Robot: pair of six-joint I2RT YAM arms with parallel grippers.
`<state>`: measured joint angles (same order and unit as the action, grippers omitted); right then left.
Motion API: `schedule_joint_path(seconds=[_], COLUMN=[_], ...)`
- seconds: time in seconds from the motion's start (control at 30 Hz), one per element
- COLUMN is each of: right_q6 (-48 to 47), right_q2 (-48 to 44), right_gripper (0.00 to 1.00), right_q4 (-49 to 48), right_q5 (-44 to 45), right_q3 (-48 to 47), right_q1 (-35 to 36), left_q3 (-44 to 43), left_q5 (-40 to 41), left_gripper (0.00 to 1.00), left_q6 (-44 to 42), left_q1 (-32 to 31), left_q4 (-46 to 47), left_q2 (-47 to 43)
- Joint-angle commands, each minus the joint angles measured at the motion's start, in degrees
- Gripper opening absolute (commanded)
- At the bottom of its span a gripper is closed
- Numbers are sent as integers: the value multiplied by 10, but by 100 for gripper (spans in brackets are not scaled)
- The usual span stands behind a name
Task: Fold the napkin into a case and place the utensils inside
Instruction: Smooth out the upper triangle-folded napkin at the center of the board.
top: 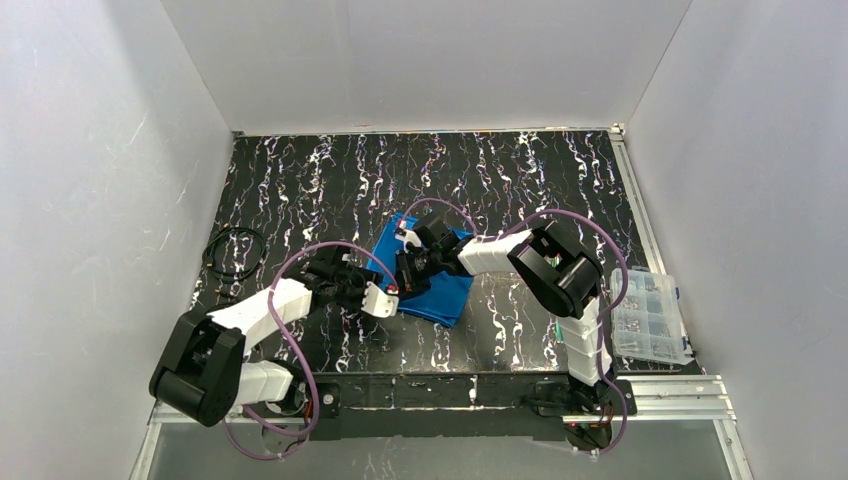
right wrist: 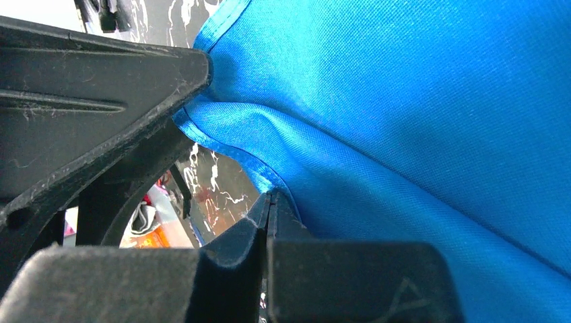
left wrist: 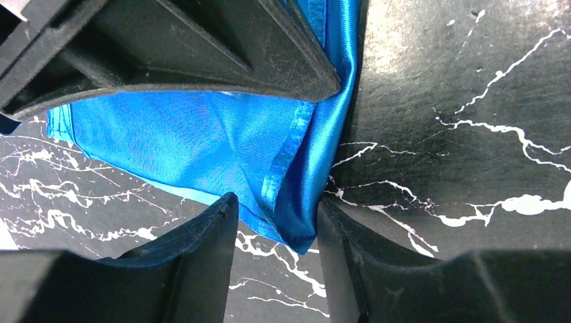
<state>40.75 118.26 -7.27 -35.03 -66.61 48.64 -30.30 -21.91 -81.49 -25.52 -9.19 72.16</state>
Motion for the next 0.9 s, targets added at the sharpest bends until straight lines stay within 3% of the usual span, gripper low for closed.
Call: schedule_joint_path(seconds=[0.0,0.1,0.37,0.87], right_q6=[-3,1,19,114], right_q2=[1,1,-14,-1], right_gripper=[5,4,4,6], right_q4=[-9,-16,-29,-109], right_q5=[1,-3,-15,-64], right_q3=[13,16,24,-37], right_q1=[-1,-2,-7,-11], left_q3=[-17,-15,-18,-14], left_q5=[-21,-26,-19,11], left_gripper=[42,37,10,16], left_q6=[-28,-45,-74,-32], left_q1=[6,6,6,6], left_q4=[-43,-55,-74,-13], left_q2=[1,1,14,29])
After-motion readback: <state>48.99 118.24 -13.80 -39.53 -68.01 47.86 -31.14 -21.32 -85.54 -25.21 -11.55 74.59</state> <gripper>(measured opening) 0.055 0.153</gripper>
